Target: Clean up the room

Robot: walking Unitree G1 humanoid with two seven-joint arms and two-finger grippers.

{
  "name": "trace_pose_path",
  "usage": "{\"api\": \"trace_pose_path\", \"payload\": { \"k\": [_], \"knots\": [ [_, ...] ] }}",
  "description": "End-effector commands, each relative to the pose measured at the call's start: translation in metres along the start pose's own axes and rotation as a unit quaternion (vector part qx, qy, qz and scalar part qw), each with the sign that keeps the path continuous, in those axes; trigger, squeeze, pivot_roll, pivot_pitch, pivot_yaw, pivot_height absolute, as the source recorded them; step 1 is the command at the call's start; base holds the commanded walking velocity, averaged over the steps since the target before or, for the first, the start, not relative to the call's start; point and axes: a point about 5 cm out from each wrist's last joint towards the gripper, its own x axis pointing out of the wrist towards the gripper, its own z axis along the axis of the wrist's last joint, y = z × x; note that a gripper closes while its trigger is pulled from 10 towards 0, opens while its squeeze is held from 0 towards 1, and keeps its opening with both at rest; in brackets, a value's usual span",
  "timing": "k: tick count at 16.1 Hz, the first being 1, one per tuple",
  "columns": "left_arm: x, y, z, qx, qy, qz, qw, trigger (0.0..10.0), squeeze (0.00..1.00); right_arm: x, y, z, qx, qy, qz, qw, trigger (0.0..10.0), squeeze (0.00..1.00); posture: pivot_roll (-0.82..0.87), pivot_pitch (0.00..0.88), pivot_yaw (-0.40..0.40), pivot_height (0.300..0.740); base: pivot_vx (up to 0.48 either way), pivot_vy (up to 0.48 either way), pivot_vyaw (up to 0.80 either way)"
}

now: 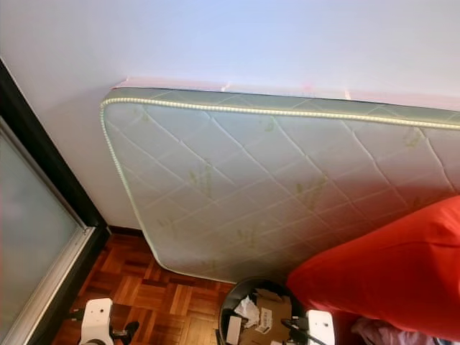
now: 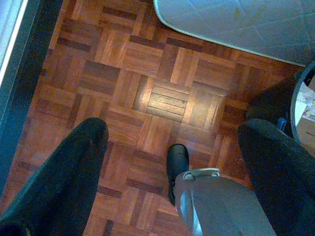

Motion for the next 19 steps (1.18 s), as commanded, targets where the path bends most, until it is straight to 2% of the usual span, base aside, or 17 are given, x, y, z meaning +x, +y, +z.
{"api": "trace_pose_path", "payload": {
  "k": [1,9,13,19],
  "knots": [
    [-0.0009,0.0010,-0.0041,0.004,0.009,0.003,1.000,10.0,0.00,-0.0009,-0.0014,-0.0011,-0.001,0.001,0.000,1.000,10.0,0.00,0.16,0.040,-0.018,0.740,0.000,0.000,0.00],
    [-0.0007,-0.0013,-0.0044,-0.002,0.010,0.004,1.000,10.0,0.00,-0.0009,-0.0031,-0.0005,-0.022,0.006,-0.005,1.000,10.0,0.00,0.17,0.049,-0.021,0.740,0.000,0.000,0.00],
    [-0.0008,-0.0005,-0.0043,-0.004,0.008,0.006,1.000,10.0,0.00,-0.0011,-0.0037,-0.0011,-0.007,0.005,-0.008,1.000,10.0,0.00,0.17,0.051,-0.025,0.740,0.000,0.000,0.00],
    [-0.0013,-0.0013,-0.0057,-0.002,0.007,0.004,1.000,10.0,0.00,-0.0010,-0.0035,-0.0006,-0.011,0.005,-0.004,1.000,10.0,0.00,0.16,0.056,-0.022,0.740,0.252,0.000,0.00]
  ]
}}
